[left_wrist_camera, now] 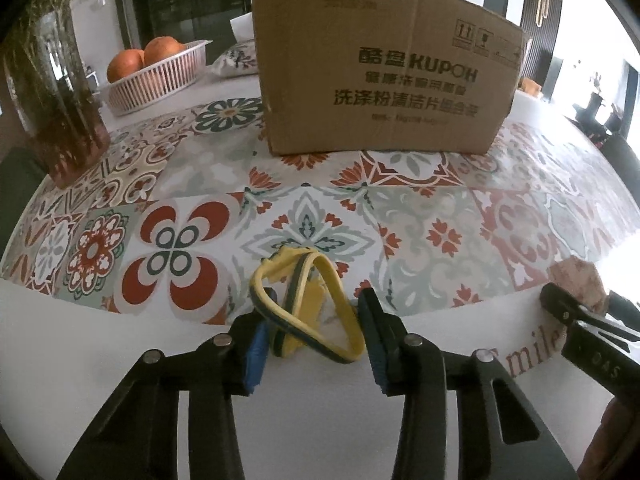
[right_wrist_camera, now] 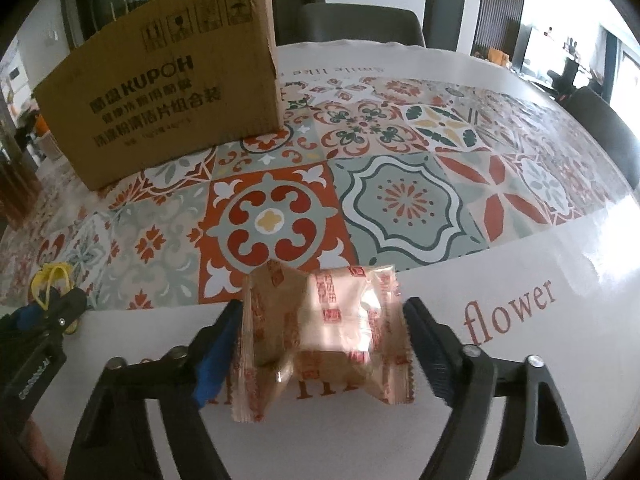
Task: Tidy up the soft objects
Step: 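Grasp the tan Fortune Biscuit packet with the right tool while the left tool grasps the yellow keychain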
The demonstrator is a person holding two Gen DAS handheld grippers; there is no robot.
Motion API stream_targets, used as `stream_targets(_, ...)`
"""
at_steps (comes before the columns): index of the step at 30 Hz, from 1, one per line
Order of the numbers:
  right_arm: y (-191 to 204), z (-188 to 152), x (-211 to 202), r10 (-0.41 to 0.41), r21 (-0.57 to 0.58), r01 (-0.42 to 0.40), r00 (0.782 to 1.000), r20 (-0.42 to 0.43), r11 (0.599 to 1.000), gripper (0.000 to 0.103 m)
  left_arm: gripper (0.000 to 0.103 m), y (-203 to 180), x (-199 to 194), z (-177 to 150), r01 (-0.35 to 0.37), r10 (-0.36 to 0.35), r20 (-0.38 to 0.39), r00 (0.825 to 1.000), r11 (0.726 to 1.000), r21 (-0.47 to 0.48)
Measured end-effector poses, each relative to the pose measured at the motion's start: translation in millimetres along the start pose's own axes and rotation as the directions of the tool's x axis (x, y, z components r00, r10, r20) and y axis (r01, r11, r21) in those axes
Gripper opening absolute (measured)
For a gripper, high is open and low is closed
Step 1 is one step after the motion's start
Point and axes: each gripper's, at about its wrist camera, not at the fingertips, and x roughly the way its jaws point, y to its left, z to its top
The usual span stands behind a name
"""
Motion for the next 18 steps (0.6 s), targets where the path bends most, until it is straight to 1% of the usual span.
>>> stream_targets(1, 0, 0, -1, 0.001, -0.002, -0.001, 1.000, 0.005, 1.000, 0.069, 0.039, 0, -1, -1, 0.001, -0.001, 0.002, 1.000, 1.000, 0.002)
stream_targets(3, 0, -1, -3, 0.008, -0.002, -0.008, 1.000, 0.010, 1.000, 0.062, 0.038, -1, -2, -1, 0.009, -0.009, 0.000, 1.000, 1.000, 0.002)
stream_targets(4, 0, -1, -3, 0.012, -0.003, -0.012, 1.000, 0.012, 1.000, 0.053, 0.037, -1, -4, -2, 0.020, -0.020, 0.002, 1.000, 1.000, -0.001)
stream_targets(10, -1, -2, -9, 0.041, 0.004, -0.042, 0.999, 0.021, 0.999, 0.051, 0.036, -3, -15, -2, 0.041, -0.042, 0.034, 0.999, 0.999, 0.005)
stream_targets(18, 1, 1, -30, 0.083, -0.007, -0.082, 0.995, 0.062, 0.997, 0.051, 0.035, -4, -35, 4, 0.056, -0.056, 0.062, 0.996, 0.998, 0.005)
